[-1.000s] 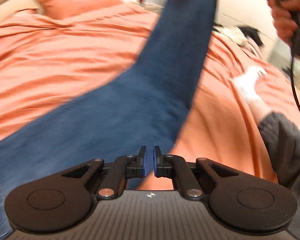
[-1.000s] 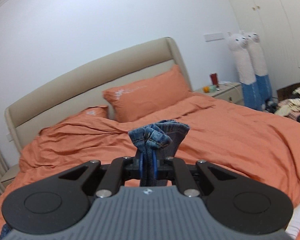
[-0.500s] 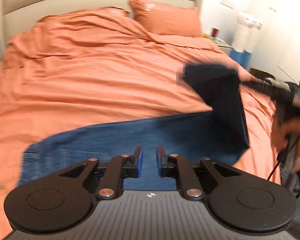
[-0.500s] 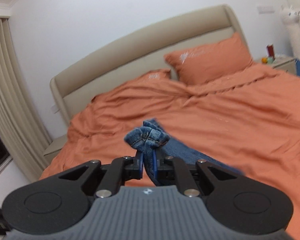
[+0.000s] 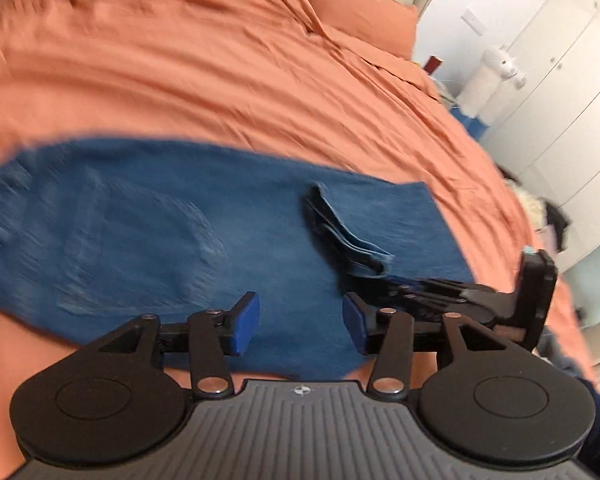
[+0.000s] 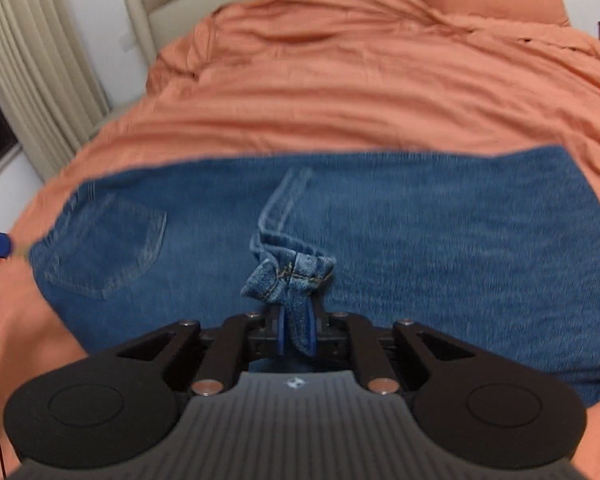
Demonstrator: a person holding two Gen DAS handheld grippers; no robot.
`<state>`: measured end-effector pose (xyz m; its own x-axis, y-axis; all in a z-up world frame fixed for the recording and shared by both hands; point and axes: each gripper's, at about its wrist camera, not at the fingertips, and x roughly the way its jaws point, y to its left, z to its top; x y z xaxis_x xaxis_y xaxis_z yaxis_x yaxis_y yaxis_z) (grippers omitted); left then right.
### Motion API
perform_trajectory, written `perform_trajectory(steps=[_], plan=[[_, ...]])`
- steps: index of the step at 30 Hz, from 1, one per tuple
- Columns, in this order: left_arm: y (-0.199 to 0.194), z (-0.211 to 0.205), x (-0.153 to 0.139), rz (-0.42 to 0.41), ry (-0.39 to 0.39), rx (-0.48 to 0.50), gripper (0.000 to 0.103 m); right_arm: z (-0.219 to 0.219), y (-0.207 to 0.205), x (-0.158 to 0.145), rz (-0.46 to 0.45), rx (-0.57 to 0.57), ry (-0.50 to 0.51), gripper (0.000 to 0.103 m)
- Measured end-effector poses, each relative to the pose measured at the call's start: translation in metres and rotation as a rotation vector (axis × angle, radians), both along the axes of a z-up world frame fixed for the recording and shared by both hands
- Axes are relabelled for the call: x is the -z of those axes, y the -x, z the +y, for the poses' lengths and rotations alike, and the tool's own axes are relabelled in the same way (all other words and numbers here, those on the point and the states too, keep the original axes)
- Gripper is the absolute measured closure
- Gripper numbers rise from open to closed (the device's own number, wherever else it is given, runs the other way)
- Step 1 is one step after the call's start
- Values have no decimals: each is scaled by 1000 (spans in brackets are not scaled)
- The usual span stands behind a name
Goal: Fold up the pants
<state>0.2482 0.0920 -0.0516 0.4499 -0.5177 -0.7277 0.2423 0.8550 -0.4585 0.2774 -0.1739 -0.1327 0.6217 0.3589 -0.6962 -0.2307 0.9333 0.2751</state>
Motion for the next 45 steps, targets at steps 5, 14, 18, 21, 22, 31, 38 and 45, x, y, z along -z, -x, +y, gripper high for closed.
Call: perform_trajectory(steps=[5, 14, 18, 21, 22, 31, 38, 45], plan=[[-18, -22, 45, 75, 203, -20, 42, -9, 6, 2, 70, -83, 12, 71], [-89, -28, 99, 198, 443, -228, 37, -68, 17, -18, -27, -60, 138, 53], [-126, -40, 122, 261, 471, -253, 41, -115, 12, -16, -64, 44, 169, 53], [-145, -52, 133, 272, 447, -266, 50, -145, 12, -16, -87, 107, 176, 54], [-148, -55, 136, 273, 450, -269, 59, -153, 10, -16, -88, 126, 167, 54], [-123, -91, 51, -158, 225, -31, 97, -176, -5, -15, -102, 174, 162, 54], [-124, -126, 31, -234, -62, 57, 96, -188, -11, -4, -38, 223, 135, 54], [-130, -89, 88, 35, -65, -120, 71, -193, -12, -2, 6, 248, 129, 54]])
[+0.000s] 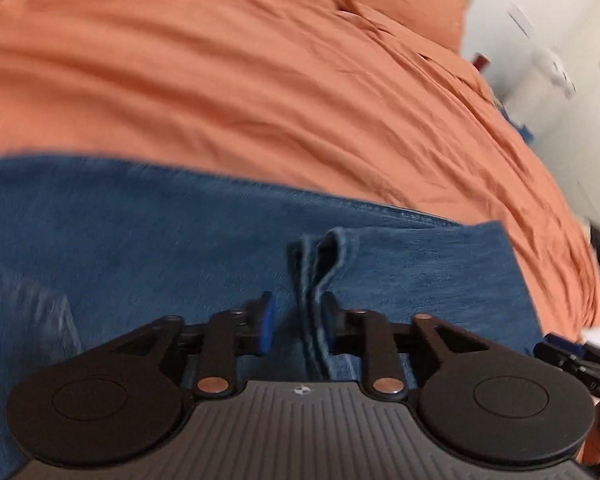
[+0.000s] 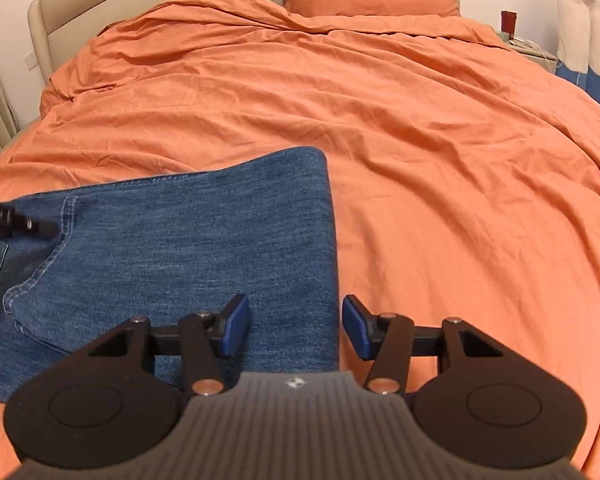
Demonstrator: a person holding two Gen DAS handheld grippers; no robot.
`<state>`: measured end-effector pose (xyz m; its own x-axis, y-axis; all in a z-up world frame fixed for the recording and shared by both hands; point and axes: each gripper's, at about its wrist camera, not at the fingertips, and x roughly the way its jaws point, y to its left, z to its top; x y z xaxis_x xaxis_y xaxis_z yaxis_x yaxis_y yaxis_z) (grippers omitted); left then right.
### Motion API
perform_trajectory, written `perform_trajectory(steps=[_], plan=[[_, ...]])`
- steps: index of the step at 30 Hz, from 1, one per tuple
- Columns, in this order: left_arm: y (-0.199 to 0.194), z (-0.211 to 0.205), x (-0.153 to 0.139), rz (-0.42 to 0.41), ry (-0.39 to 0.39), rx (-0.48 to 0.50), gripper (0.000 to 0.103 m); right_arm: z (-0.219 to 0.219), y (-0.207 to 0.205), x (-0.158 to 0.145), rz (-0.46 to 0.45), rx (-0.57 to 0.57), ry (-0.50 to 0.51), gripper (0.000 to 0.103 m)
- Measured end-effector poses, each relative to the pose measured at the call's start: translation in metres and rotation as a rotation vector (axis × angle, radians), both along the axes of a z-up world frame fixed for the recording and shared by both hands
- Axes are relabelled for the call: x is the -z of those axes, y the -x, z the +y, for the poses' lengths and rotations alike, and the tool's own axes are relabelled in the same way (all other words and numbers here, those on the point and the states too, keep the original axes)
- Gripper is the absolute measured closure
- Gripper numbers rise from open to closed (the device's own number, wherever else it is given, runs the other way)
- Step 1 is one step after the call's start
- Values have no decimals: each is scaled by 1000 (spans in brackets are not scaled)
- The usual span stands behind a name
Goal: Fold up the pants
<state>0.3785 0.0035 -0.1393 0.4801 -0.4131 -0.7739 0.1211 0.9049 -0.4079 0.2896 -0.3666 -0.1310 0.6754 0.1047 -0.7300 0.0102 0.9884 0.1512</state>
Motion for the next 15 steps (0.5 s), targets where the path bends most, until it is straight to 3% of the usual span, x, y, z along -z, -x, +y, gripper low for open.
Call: perform_trajectory(steps=[1, 3, 5, 7, 9, 14, 15], plan=[[6, 4, -1, 9, 44, -6, 69, -1, 1, -2, -6, 3, -5, 54], [18, 5, -8, 2, 124, -20, 64, -5, 6, -9, -29, 9, -19, 72], [35, 0, -18, -56, 147, -11, 64, -8, 11, -17, -57, 12, -46, 86], [46, -12, -23, -91, 123, 34, 65, -11, 16, -22, -77, 11, -70, 90], [50, -27, -21, -93, 85, 73, 75, -9, 19, -23, -69, -5, -76, 97], [54, -44, 5, -12, -14, 78, 89, 3, 27, -1, 13, -52, 5, 102], [54, -45, 11, -4, -42, 81, 97, 6, 27, 5, 33, -62, 22, 103]])
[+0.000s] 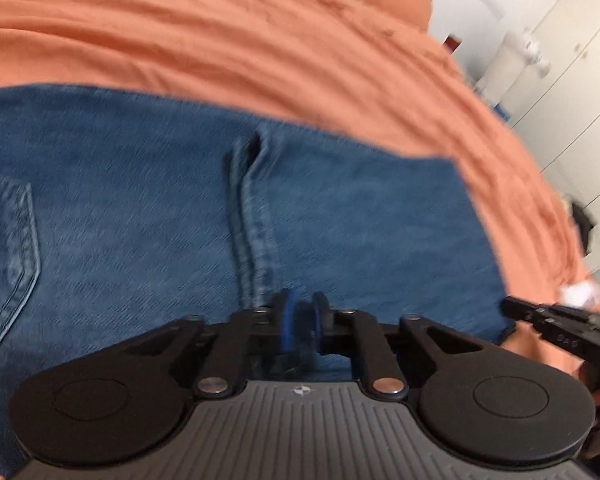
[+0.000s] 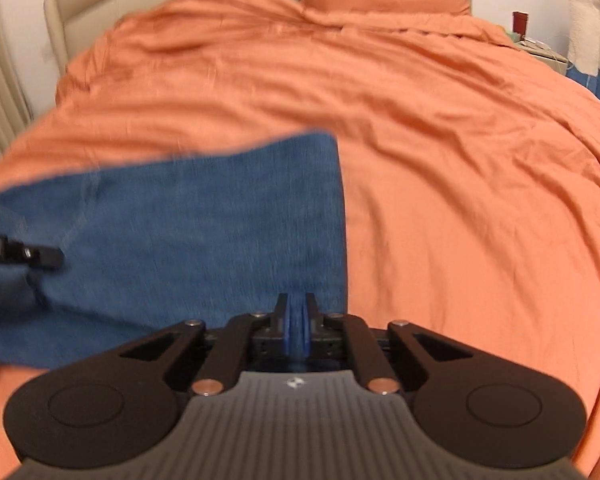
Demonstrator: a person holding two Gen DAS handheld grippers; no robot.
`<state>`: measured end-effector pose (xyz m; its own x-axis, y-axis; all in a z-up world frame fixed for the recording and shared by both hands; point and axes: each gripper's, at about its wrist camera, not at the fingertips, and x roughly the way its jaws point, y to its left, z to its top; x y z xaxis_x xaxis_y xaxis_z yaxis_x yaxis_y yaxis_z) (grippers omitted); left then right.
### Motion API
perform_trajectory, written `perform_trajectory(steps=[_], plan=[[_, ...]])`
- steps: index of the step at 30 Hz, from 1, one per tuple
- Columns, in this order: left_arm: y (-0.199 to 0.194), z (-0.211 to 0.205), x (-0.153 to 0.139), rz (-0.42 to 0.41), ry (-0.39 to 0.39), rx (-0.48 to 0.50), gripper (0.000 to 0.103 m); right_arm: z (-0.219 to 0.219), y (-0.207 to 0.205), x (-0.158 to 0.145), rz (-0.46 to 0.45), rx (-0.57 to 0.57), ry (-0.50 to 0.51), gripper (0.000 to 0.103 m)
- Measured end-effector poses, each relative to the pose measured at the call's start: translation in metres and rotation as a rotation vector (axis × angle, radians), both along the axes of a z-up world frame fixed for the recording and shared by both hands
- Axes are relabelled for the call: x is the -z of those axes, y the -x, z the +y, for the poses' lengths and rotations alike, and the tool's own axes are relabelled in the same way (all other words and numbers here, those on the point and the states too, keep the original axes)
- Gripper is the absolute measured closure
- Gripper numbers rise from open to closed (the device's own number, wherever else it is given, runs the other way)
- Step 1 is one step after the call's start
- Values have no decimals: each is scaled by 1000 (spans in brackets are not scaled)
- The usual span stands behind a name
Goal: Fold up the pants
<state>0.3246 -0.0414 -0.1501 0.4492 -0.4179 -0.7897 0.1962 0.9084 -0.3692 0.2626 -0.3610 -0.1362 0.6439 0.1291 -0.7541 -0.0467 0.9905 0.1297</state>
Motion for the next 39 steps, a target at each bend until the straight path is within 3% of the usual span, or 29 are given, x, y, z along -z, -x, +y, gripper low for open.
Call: perform_trajectory(steps=[5, 12, 15, 16, 18, 19, 24, 29, 34, 39], plan=[[-1, 7, 16, 46, 40, -27, 97, 10, -4, 29, 50, -44, 78, 103], [14, 4, -6, 17, -20, 3, 97, -1, -3, 10, 91, 16, 12, 103], [28, 14, -25, -26, -54, -22, 77, 9, 2, -6, 29, 5, 36, 97], [33, 22, -33, -52, -68, -36, 72, 12, 4, -11, 4, -6, 39, 97], [42, 39, -49, -96, -74, -68, 67, 21, 4, -19, -43, -30, 34, 84], [45, 50, -56, -111, -68, -92, 65, 26, 4, -23, -64, -39, 31, 83], [67, 119, -83, -188, -32, -336, 55, 56, 0, -38, -130, -87, 12, 83], [93, 197, -76, -214, 14, -672, 52, 88, -10, -37, -150, -144, -5, 82], [109, 270, -34, -142, 229, -907, 48, 114, -28, -31, -137, -172, -13, 82], [104, 308, 14, -114, 406, -1001, 48, 134, -36, -25, -137, -201, -10, 82]])
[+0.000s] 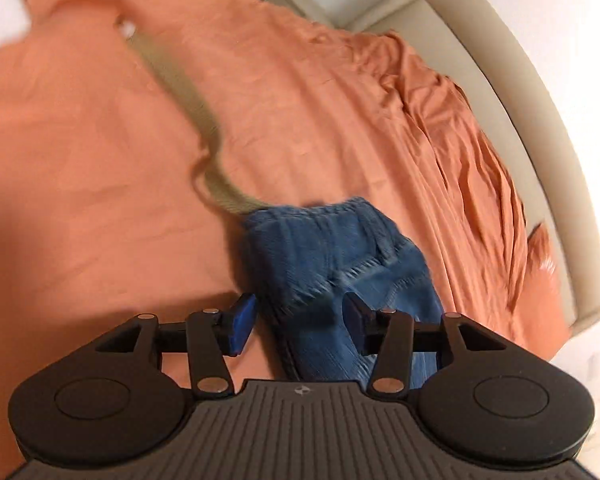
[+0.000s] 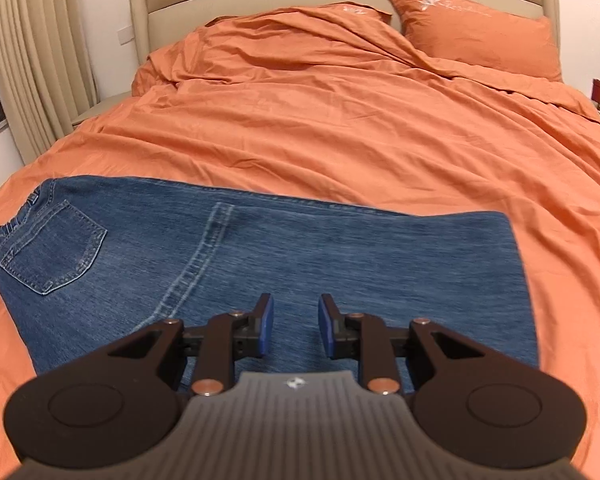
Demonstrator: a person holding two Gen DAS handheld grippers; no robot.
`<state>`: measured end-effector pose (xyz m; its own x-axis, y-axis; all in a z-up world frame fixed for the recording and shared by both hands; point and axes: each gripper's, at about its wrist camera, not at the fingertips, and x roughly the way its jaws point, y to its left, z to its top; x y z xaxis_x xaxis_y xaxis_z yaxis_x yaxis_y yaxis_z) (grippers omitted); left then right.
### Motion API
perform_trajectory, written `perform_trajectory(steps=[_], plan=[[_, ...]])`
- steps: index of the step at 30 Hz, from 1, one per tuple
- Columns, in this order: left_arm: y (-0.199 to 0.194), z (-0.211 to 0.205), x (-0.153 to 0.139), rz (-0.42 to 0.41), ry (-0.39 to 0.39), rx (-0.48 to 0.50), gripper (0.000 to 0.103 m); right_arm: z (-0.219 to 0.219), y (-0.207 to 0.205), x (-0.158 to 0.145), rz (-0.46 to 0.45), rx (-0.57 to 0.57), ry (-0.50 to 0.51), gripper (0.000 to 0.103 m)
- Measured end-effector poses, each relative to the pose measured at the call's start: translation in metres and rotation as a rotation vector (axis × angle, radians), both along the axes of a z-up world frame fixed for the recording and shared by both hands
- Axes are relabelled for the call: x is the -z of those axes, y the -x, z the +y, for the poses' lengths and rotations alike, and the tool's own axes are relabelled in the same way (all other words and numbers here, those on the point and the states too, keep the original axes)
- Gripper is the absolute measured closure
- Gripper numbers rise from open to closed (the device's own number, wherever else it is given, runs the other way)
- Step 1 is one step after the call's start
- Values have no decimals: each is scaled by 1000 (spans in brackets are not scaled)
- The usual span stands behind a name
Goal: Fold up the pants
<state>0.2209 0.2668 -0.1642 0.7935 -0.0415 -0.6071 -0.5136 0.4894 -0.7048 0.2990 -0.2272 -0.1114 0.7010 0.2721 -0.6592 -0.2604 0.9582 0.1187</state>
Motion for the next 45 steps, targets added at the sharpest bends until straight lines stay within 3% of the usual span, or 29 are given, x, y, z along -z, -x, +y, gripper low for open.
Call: perform_trajectory(steps=[4, 9, 13, 16, 20, 22, 25, 29, 33, 36, 40, 45], plan=[[-14, 16, 24, -33, 58, -4, 46, 10, -7, 8, 1, -24, 11, 82], [-34, 24, 28, -15, 2, 23, 46, 16, -21, 14, 4, -40, -31, 82], [-34, 26, 29, 2, -7, 9, 54, 23, -36, 17, 13, -70, -118, 85], [-36, 18, 23, 18, -72, 26, 66, 37, -43, 23, 26, -115, -127, 91], [-39, 13, 9, 34, -114, 30, 75, 59, -49, 46, 131, -154, -36, 92], [-37, 11, -4, 14, -131, 31, 81, 61, -49, 44, 133, -149, -27, 92], [-33, -2, -36, -33, -181, 39, 81, 56, -44, 31, 120, -140, -44, 91], [-27, -50, -97, -109, -343, 93, 81, 31, -27, 9, 70, -115, -85, 91], [-28, -132, -156, -189, -586, 211, 81, -1, -12, -6, 53, -52, -101, 90], [-35, -205, -180, -211, -773, 327, 81, -23, -2, -16, 54, -9, -138, 90], [-46, -294, -175, -202, -953, 475, 81, -51, 9, -26, 61, 40, -192, 90], [-49, -391, -131, -164, -1064, 677, 81, -83, 23, -35, 47, 67, -248, 90]])
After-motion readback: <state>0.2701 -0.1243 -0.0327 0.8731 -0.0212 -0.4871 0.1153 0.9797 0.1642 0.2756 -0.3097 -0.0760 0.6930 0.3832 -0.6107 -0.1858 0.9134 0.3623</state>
